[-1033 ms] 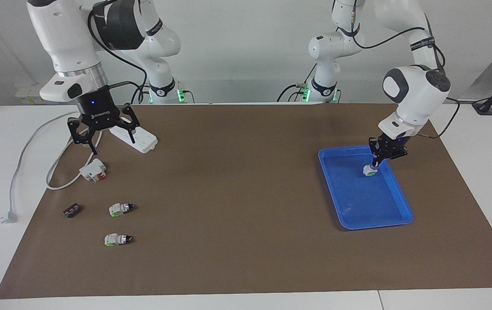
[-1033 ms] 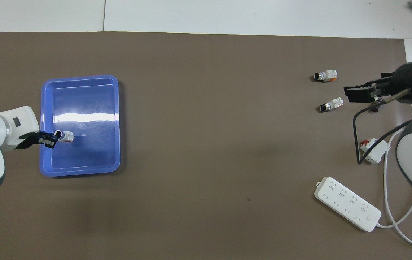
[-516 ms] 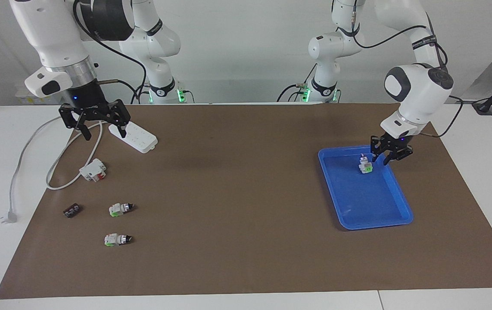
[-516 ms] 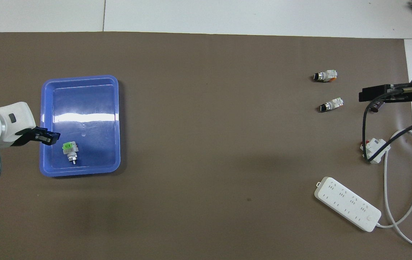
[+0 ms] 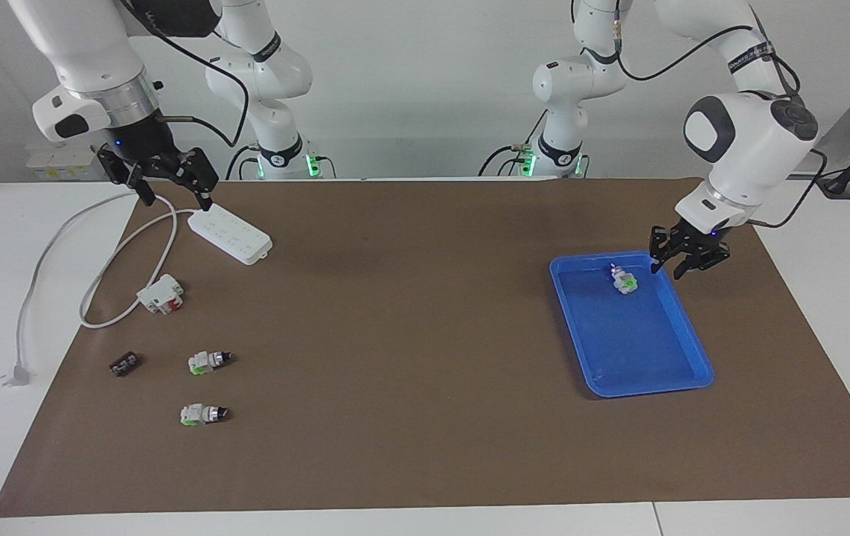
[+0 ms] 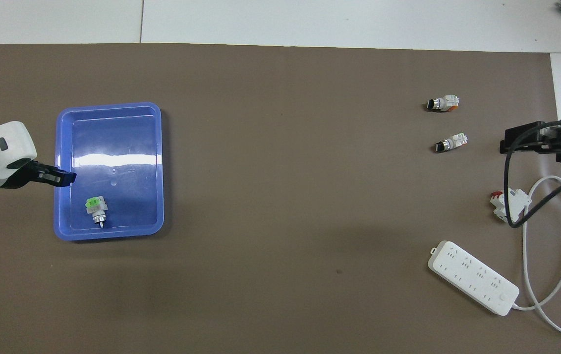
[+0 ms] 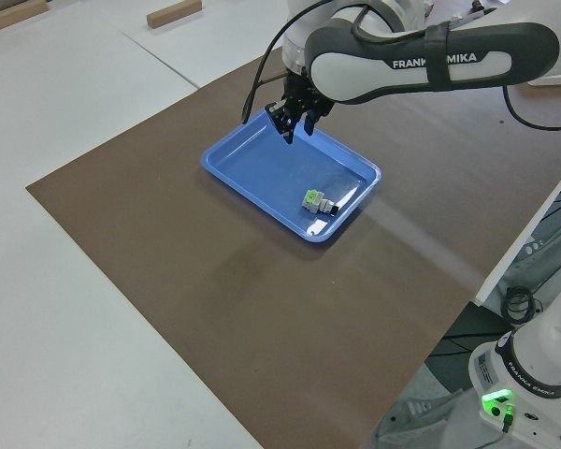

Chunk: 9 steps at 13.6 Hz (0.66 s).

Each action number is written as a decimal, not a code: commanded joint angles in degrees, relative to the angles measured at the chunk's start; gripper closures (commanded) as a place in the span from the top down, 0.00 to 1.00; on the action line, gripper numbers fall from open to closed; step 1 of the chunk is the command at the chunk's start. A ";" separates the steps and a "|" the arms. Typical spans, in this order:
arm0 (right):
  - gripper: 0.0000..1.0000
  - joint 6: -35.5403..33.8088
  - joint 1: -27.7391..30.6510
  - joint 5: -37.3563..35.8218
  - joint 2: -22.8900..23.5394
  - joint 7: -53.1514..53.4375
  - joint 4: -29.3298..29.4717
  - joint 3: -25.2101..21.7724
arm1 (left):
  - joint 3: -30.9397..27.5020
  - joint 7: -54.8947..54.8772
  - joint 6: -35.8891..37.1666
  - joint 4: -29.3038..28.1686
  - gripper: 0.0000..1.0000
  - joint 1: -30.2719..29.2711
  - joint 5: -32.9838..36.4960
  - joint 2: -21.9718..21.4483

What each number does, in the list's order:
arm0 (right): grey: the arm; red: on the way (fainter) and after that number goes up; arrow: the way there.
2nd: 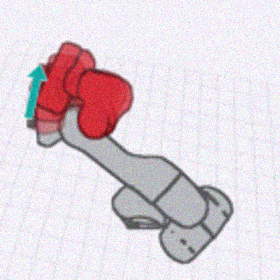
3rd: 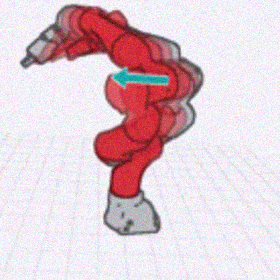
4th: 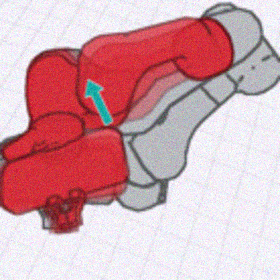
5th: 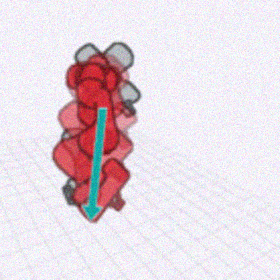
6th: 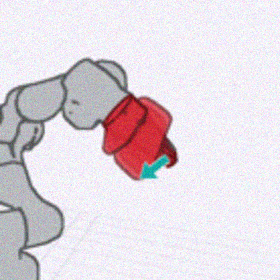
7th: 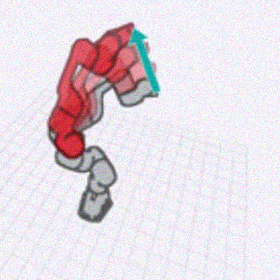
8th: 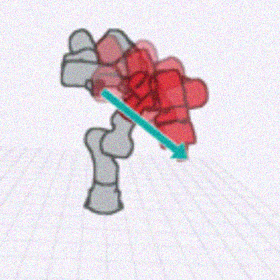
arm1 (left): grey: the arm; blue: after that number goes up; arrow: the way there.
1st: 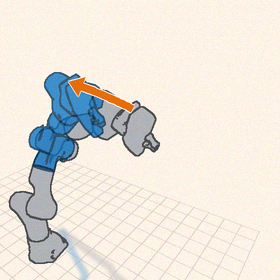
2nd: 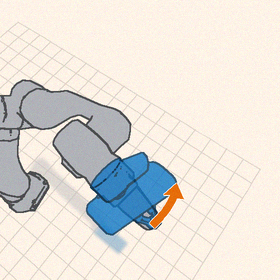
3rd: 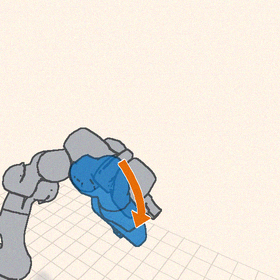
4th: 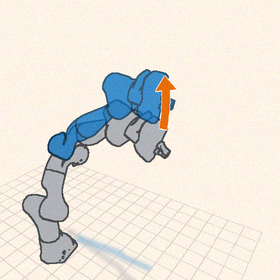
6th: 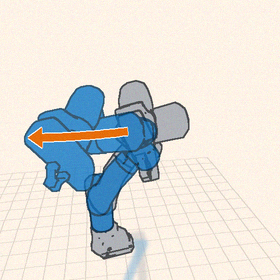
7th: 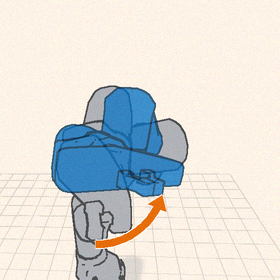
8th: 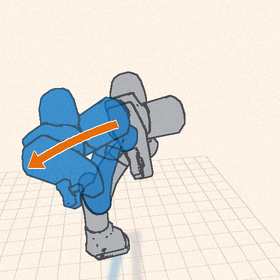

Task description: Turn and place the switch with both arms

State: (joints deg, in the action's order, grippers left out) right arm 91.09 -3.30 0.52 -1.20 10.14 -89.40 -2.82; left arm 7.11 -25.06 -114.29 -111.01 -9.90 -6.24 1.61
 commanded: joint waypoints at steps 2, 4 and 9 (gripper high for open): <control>1.00 -1.36 -0.30 -0.61 0.59 1.55 0.54 0.27 | 0.01 9.29 10.64 12.28 0.46 4.43 8.40 4.89; 1.00 -2.14 -0.30 -0.44 0.15 0.76 -0.07 0.36 | 0.10 14.58 15.22 16.24 0.46 6.99 9.58 5.15; 1.00 -1.62 -0.30 -0.35 -2.14 0.41 -4.21 0.80 | 0.62 16.27 26.38 24.33 0.49 8.40 8.88 4.28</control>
State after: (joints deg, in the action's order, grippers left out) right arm 88.79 -3.66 0.53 -1.39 10.35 -91.08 -2.49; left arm 7.80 -9.87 -92.49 -90.92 -1.71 1.61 5.17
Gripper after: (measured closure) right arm 0.000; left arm 0.537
